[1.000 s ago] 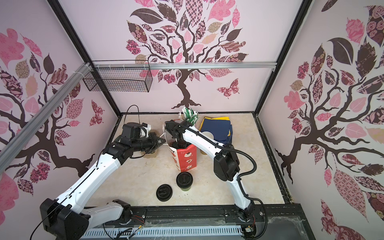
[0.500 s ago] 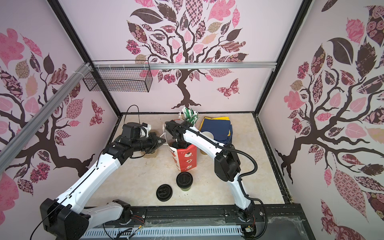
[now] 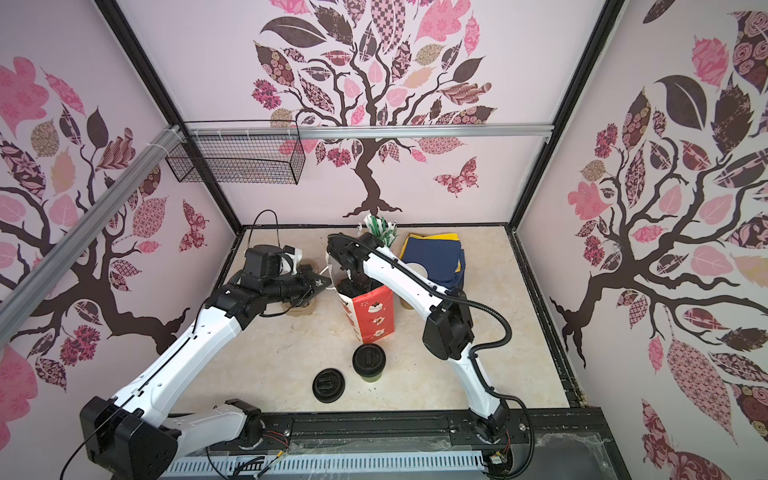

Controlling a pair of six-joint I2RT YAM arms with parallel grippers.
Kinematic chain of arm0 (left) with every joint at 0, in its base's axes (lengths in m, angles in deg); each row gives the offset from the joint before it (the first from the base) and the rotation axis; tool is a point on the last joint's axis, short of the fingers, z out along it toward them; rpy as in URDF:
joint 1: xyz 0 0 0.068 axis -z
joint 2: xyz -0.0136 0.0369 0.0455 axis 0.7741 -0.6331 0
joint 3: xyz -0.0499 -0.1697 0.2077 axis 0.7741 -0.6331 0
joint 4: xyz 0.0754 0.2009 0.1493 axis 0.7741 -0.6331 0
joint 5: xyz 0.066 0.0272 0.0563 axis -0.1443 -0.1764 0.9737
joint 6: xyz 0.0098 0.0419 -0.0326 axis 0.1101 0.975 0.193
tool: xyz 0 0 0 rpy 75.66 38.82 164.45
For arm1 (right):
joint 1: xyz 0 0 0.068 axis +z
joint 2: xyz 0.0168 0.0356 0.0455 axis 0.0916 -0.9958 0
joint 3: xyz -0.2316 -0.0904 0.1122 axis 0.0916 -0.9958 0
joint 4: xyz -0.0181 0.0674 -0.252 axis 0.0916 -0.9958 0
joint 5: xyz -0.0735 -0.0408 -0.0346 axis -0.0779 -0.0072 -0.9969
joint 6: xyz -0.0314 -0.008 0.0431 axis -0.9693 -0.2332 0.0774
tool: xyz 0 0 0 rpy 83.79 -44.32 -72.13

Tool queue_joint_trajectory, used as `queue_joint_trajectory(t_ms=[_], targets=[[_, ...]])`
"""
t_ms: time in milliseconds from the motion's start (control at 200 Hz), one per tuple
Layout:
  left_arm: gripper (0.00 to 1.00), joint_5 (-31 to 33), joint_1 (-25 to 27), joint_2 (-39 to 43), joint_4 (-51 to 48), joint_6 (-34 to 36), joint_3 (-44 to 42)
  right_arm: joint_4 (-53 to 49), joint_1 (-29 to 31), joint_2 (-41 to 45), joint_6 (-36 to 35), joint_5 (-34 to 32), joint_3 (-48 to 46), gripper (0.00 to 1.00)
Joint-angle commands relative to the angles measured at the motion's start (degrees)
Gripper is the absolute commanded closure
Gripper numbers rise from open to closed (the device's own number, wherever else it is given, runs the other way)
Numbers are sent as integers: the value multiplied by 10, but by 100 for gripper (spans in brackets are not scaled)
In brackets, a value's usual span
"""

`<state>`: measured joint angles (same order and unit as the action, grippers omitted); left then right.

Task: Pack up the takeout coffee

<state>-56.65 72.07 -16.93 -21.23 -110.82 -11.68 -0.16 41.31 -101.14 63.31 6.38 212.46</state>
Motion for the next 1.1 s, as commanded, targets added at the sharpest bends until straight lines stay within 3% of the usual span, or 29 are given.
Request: queue_joint_trajectory(t_ms=[0,415,810,1095], targets=[[100,5,-3,0,-6,15,28,-40,2,-1,9,2,38,13],[100,-1,-3,-2,-3,17,40,4,1,36,22,0,-14,5],[100,-43,2,-3,50,8,60,60,3,70,29,-32,-35,8],[100,-37,5,-6,43,8,60,73,10,68,27,-86,-38,9]])
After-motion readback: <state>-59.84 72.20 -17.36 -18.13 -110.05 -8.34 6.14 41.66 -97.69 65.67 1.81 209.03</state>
